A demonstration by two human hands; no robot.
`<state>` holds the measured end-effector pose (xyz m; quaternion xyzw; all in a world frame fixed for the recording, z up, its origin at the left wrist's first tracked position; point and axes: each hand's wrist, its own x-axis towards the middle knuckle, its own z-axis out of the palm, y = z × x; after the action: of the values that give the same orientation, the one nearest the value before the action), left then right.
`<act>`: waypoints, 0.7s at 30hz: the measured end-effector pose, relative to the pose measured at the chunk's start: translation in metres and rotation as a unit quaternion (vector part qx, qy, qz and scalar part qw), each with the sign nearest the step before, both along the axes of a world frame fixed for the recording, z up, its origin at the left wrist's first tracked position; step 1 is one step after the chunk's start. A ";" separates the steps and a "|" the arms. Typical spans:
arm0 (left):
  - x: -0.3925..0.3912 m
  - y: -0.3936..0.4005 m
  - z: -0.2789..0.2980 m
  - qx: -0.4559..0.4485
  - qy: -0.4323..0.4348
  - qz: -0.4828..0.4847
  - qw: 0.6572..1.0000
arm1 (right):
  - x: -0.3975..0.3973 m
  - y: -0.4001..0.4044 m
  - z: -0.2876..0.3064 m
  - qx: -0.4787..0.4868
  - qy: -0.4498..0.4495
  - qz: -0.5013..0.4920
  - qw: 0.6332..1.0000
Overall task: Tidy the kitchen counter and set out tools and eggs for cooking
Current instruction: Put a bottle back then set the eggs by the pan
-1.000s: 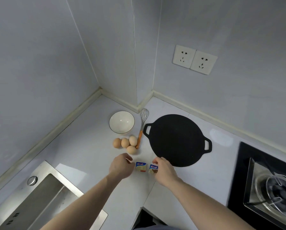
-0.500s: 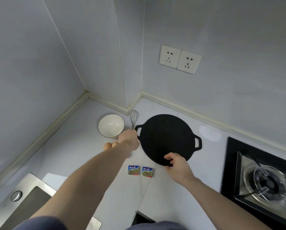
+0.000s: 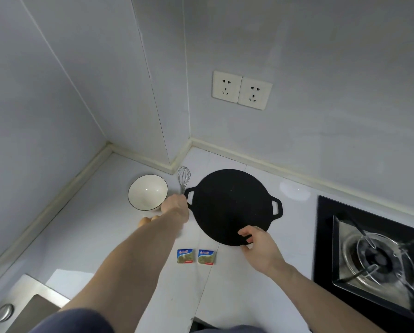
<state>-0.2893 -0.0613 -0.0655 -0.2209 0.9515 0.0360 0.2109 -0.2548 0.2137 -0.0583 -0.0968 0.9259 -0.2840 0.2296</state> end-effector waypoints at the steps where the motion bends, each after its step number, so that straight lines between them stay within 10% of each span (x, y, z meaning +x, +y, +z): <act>1: 0.000 0.000 -0.001 0.002 0.000 0.005 1.000 | 0.001 0.000 0.000 0.001 0.000 0.001 1.000; 21: 0.004 -0.005 0.006 0.141 0.093 0.158 0.973 | 0.016 -0.005 0.002 -0.004 -0.016 0.012 1.000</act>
<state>-0.2848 -0.0668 -0.0593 -0.3322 0.9055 0.2228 0.1419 -0.2384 0.2085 -0.0559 -0.1042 0.9198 -0.2867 0.2468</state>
